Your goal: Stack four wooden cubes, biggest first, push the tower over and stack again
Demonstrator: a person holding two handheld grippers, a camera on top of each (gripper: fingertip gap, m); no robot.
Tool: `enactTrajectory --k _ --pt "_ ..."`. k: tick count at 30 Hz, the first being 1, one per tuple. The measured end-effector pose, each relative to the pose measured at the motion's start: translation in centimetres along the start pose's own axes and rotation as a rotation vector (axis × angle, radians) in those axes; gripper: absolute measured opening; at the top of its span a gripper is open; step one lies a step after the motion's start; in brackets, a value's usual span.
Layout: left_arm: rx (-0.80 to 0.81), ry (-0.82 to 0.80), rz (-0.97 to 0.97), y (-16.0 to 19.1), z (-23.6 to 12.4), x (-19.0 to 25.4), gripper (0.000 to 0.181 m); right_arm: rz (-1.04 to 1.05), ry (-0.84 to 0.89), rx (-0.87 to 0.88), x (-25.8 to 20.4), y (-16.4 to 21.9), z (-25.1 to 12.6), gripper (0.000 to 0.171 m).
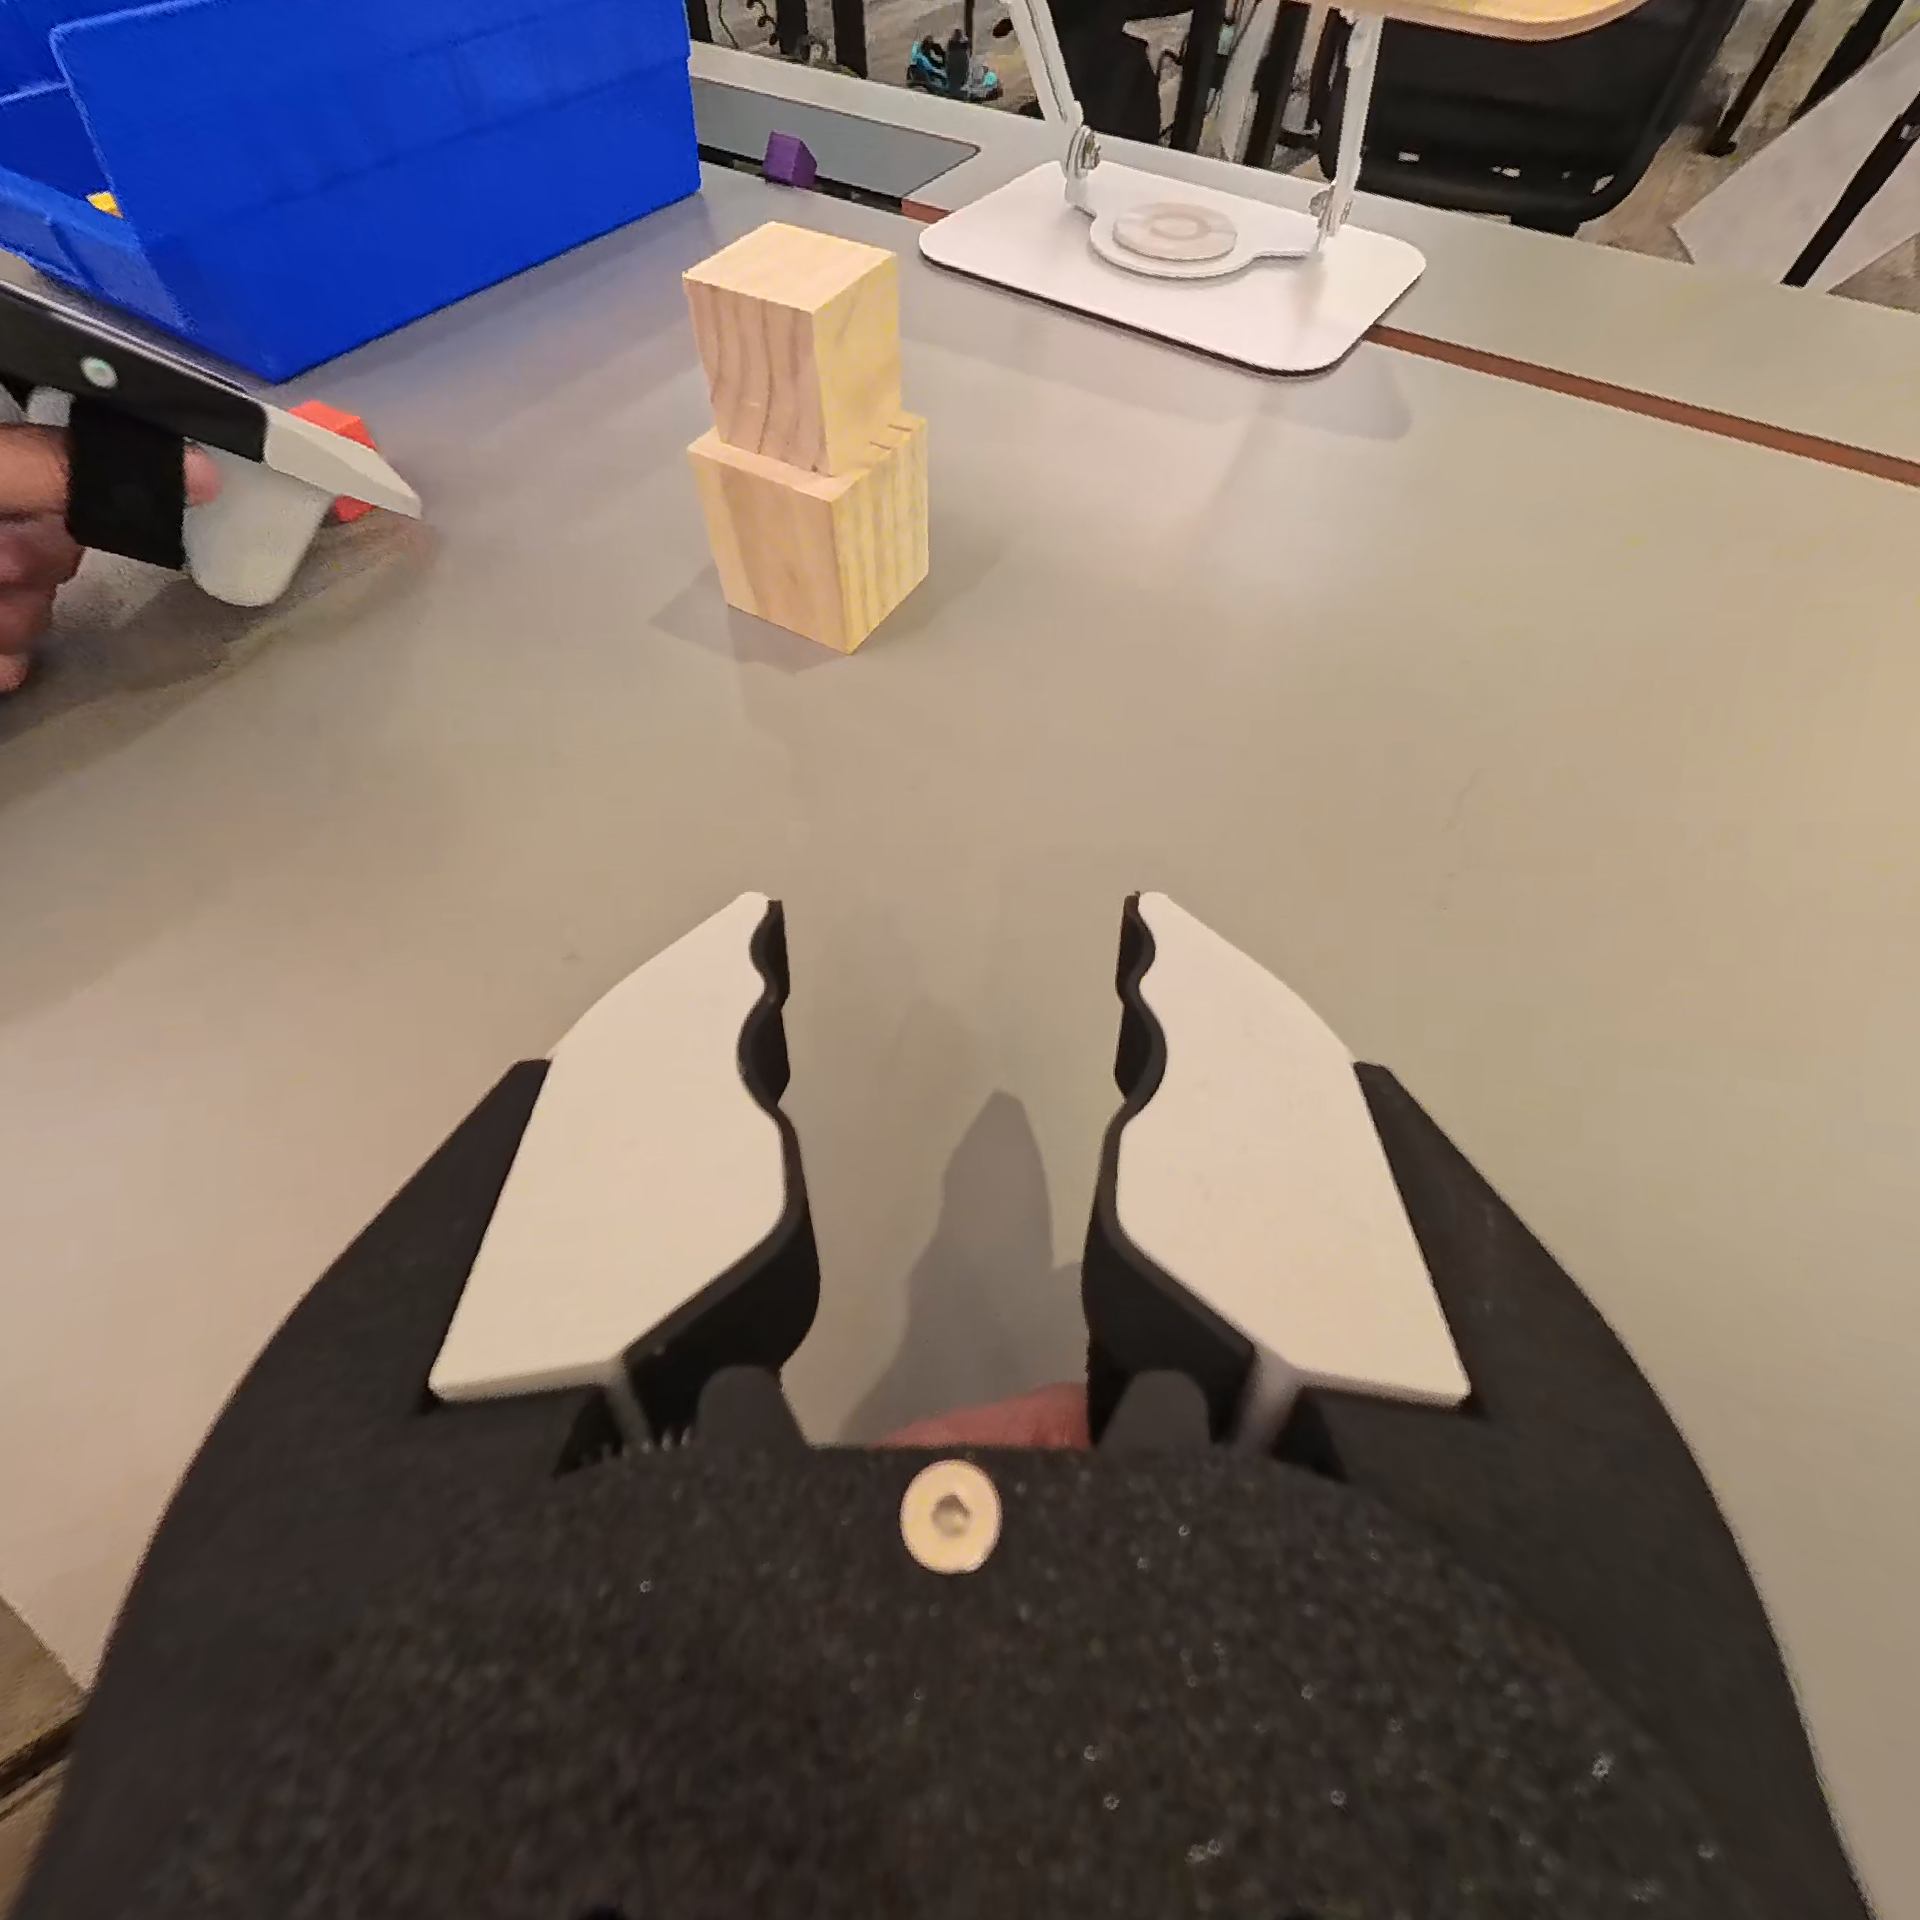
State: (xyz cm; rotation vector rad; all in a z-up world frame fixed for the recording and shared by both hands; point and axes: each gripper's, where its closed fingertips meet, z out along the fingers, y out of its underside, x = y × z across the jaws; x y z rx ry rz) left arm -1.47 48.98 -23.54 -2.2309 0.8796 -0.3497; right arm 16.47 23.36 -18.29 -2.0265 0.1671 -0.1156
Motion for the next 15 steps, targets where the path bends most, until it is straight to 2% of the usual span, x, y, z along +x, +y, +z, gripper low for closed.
enactTrajectory --k 2,5,11,15 --pt "0.005 0.004 -0.005 -0.2 0.1 0.3 0.062 0.008 0.001 -0.001 0.2 0.1 0.0 0.061" --pt "-0.004 0.021 0.008 -0.1 0.3 0.8 0.029 0.015 -0.002 -0.005 0.3 0.3 0.1 0.06" --pt "0.023 0.025 0.013 -0.5 0.0 0.9 0.029 0.012 -0.004 -0.008 0.2 0.3 0.1 0.06" --pt "0.108 0.062 0.1 -2.2 -1.5 2.4 0.029 0.01 -0.002 -0.006 0.2 0.2 0.0 0.06"
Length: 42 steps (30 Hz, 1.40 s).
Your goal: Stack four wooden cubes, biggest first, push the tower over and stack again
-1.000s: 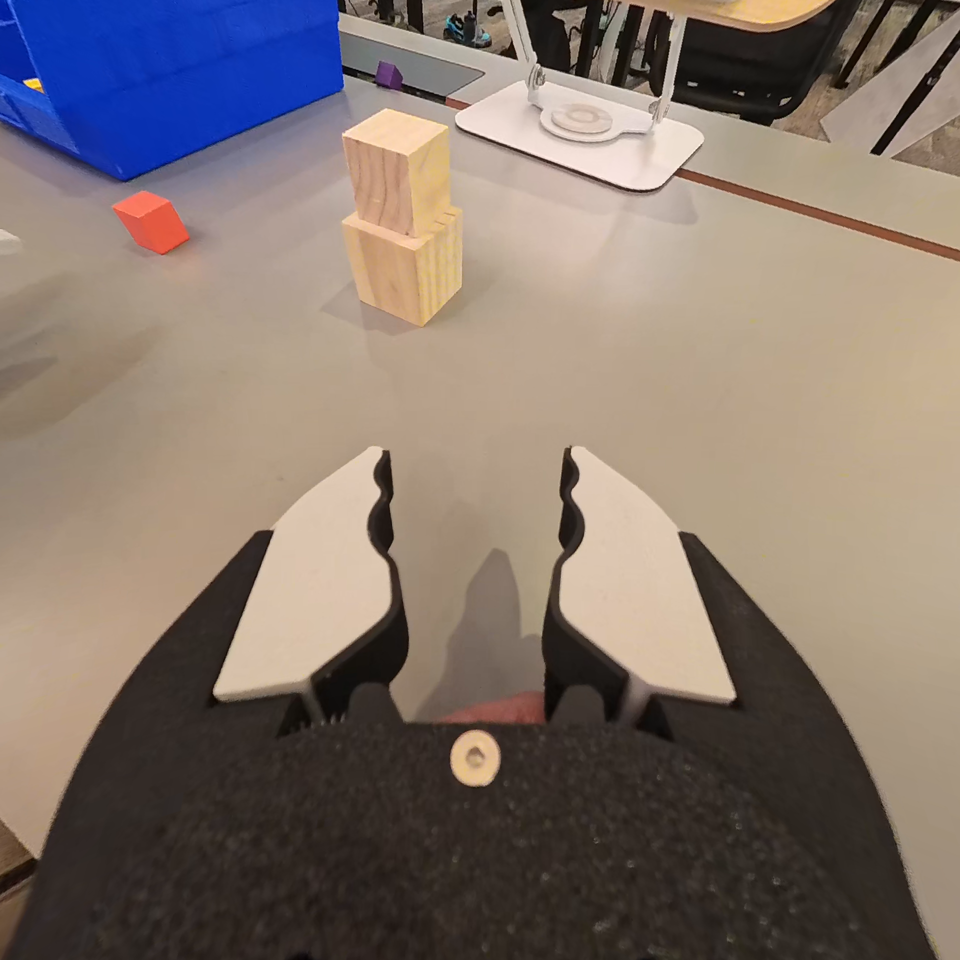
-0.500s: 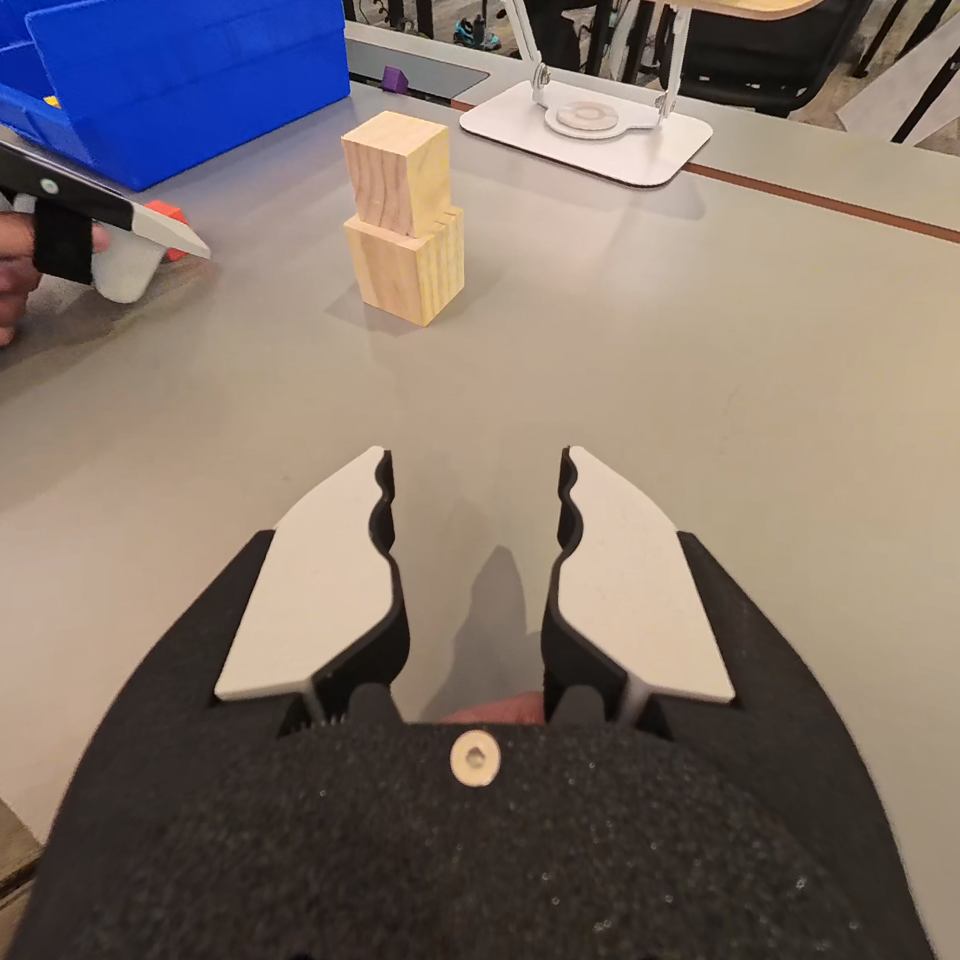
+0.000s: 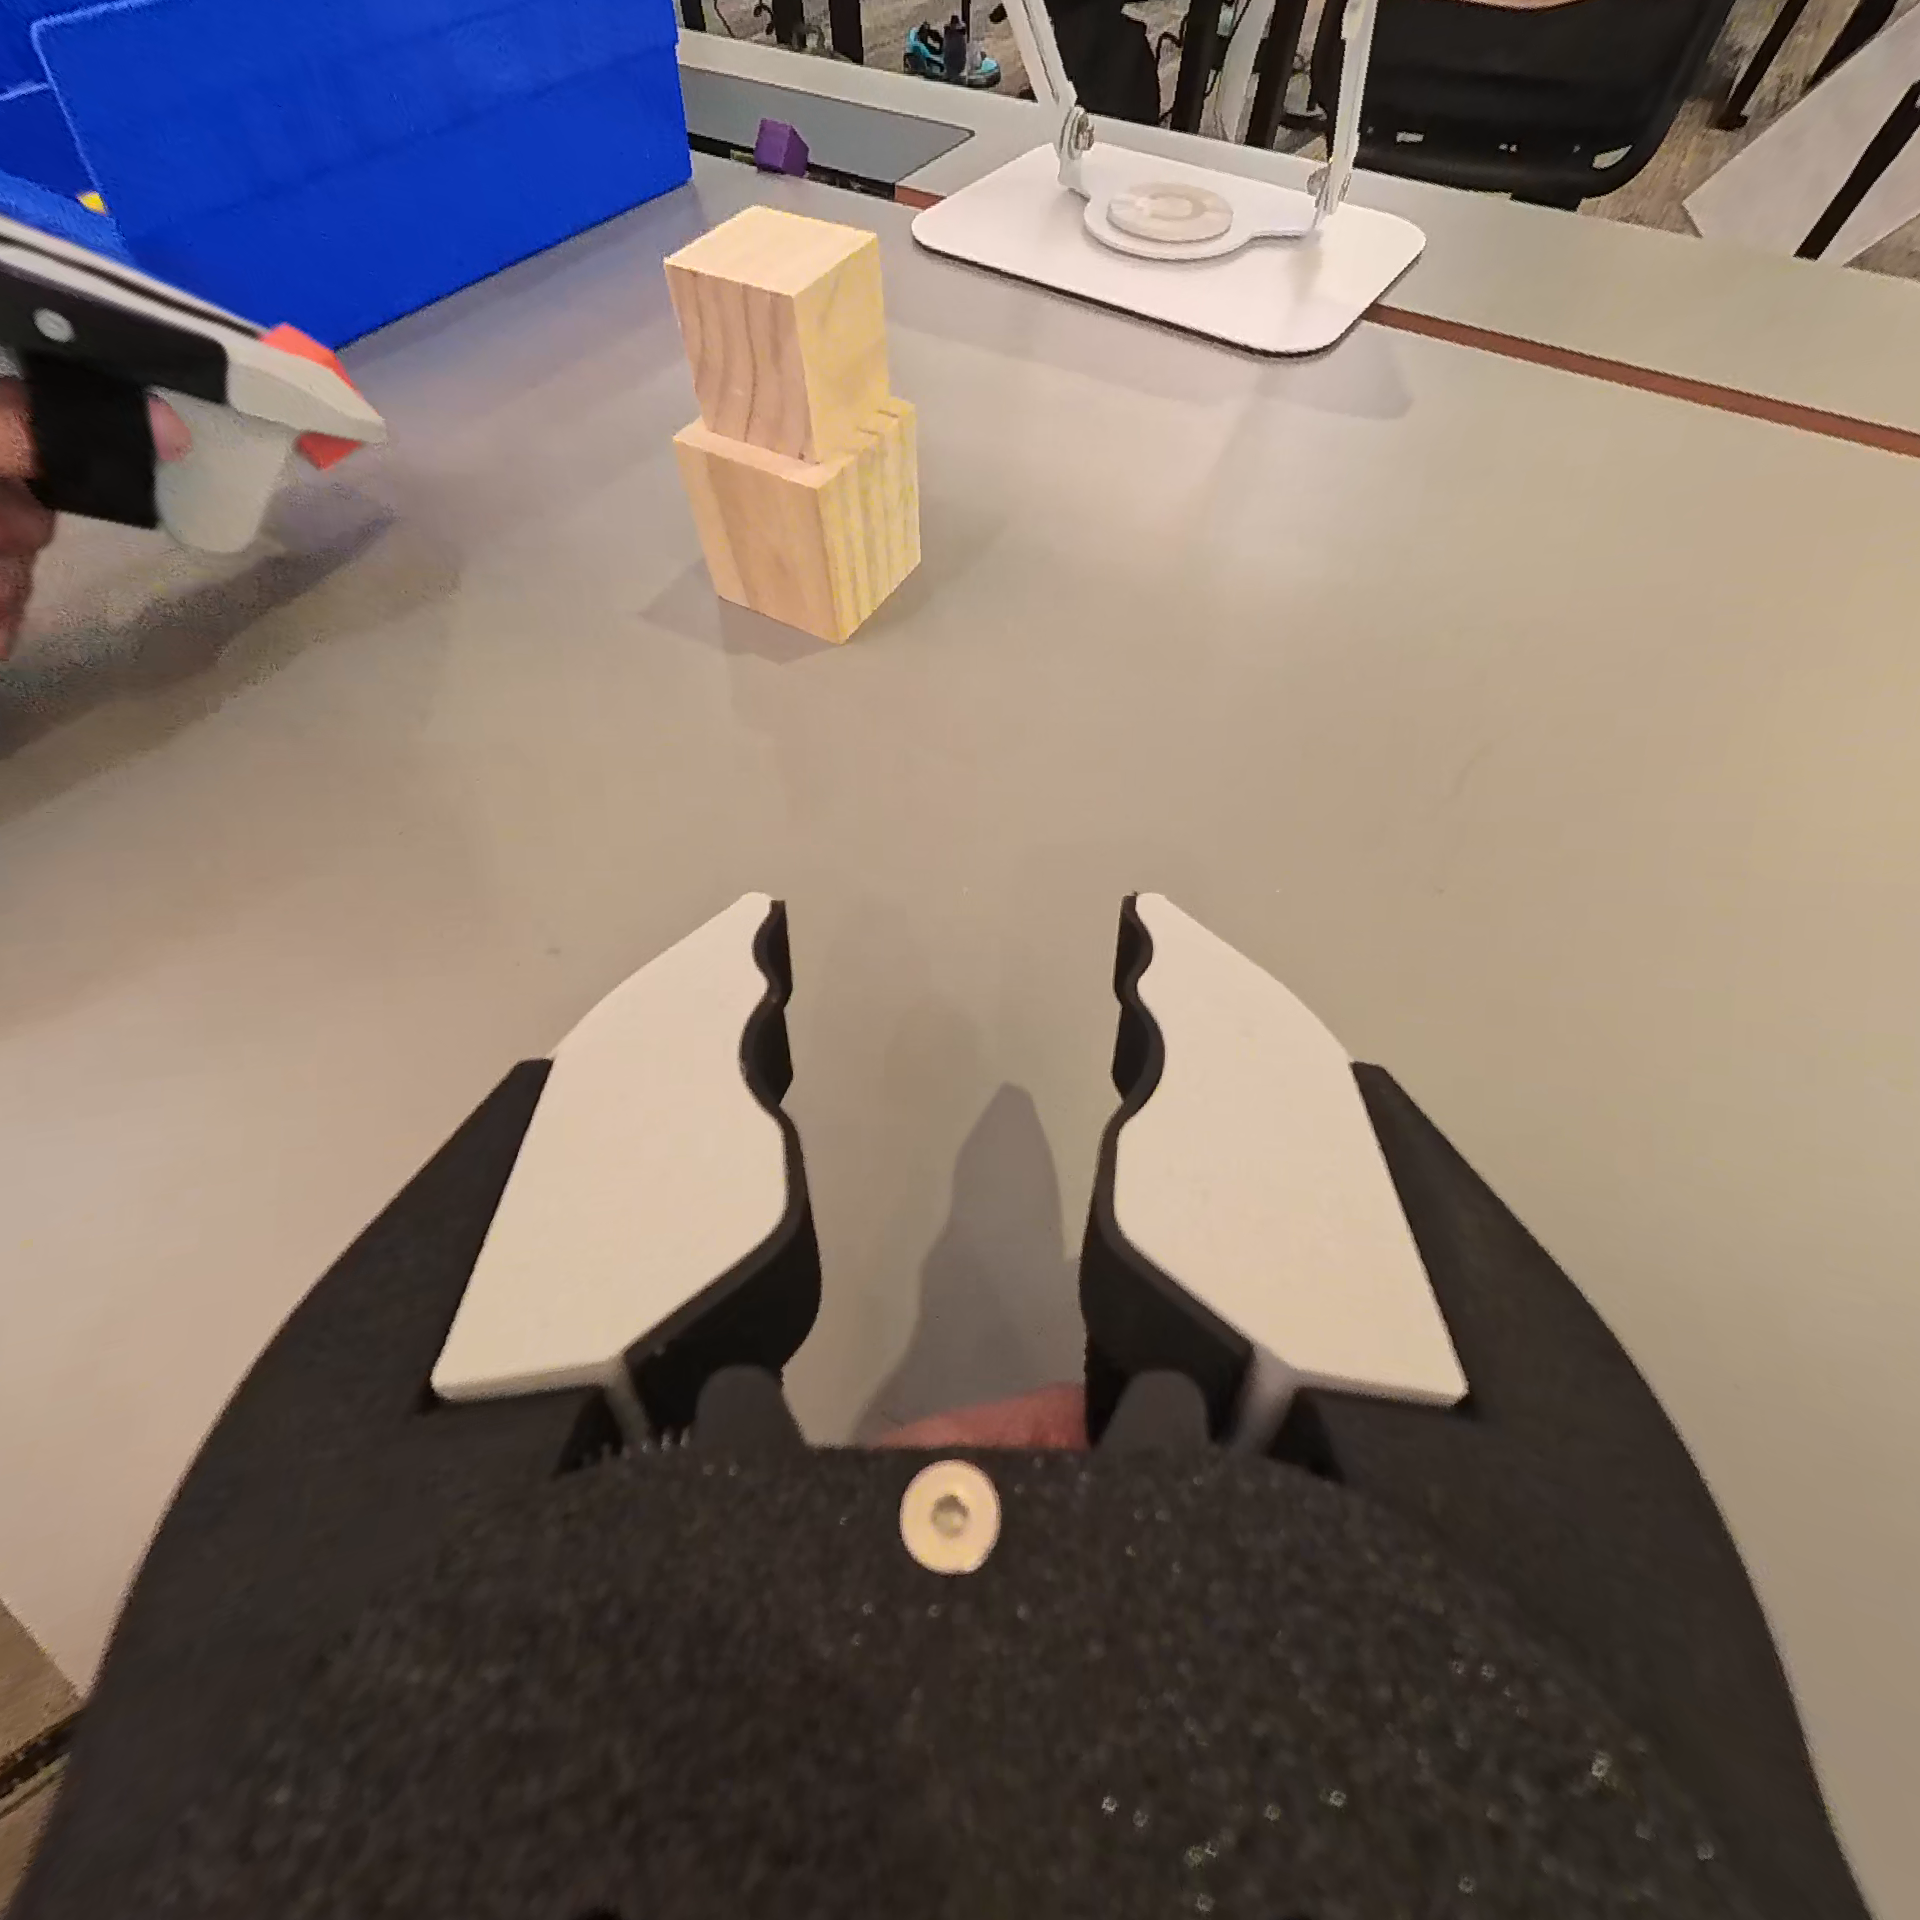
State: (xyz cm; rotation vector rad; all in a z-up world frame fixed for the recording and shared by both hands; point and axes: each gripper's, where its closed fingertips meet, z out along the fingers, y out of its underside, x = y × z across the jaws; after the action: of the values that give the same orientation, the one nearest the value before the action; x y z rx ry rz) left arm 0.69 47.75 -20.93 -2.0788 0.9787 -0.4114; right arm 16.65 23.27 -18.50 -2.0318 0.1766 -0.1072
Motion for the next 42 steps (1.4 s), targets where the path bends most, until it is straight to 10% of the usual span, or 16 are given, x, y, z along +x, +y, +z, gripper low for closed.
enactTrajectory --k 7,16,21,42 --pt "0.131 0.097 0.221 -3.8 -3.2 3.7 0.029 -0.008 0.005 0.005 0.0 -0.2 -0.2 0.059" --pt "0.198 0.6 0.779 -10.4 -5.0 12.1 0.029 -0.014 0.014 0.02 0.2 -0.8 -0.8 0.059" --pt "0.014 0.771 0.998 -11.4 -3.3 14.4 0.029 -0.023 0.021 0.031 0.2 -1.3 -1.2 0.058" --pt "-0.212 0.911 1.019 -9.6 0.7 15.5 0.029 -0.028 0.013 0.017 0.0 -0.9 -0.7 0.058"
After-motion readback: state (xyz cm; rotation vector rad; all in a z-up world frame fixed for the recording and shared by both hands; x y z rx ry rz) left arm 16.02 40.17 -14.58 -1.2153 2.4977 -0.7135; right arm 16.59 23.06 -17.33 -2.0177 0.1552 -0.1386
